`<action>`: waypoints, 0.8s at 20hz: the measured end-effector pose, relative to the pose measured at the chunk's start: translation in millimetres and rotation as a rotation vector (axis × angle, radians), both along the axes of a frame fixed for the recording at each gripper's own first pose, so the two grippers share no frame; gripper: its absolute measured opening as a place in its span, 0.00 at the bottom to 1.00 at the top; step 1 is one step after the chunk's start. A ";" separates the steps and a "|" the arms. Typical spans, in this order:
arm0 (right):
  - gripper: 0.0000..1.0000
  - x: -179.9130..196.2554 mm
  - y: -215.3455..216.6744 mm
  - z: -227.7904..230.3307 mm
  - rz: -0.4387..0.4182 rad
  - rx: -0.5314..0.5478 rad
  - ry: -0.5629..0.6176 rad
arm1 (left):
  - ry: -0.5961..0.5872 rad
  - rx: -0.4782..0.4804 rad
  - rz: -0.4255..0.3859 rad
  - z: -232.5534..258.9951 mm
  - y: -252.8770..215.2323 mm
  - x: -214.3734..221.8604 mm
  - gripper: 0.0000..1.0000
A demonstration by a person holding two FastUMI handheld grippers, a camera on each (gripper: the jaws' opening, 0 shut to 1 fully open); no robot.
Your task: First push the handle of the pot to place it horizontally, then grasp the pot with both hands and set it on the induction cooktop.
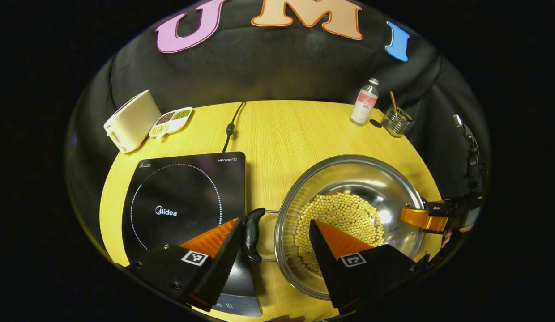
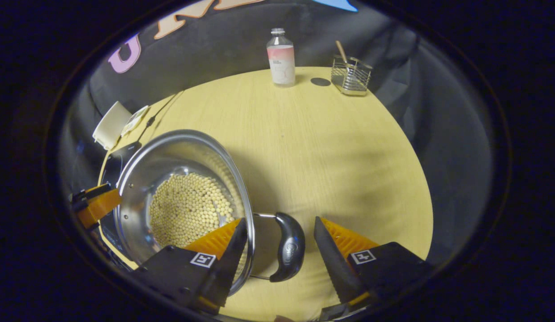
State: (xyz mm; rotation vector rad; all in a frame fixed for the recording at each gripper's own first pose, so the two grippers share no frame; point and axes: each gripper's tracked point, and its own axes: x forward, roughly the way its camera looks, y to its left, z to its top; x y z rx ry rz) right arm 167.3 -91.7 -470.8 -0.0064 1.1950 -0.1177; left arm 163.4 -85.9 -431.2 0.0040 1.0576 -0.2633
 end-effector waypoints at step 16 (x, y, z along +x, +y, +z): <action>0.59 -2.8 -4.4 -4.6 -0.124 0.095 0.046 | 0.088 0.044 -0.037 -22.7 -1.3 -14.6 0.61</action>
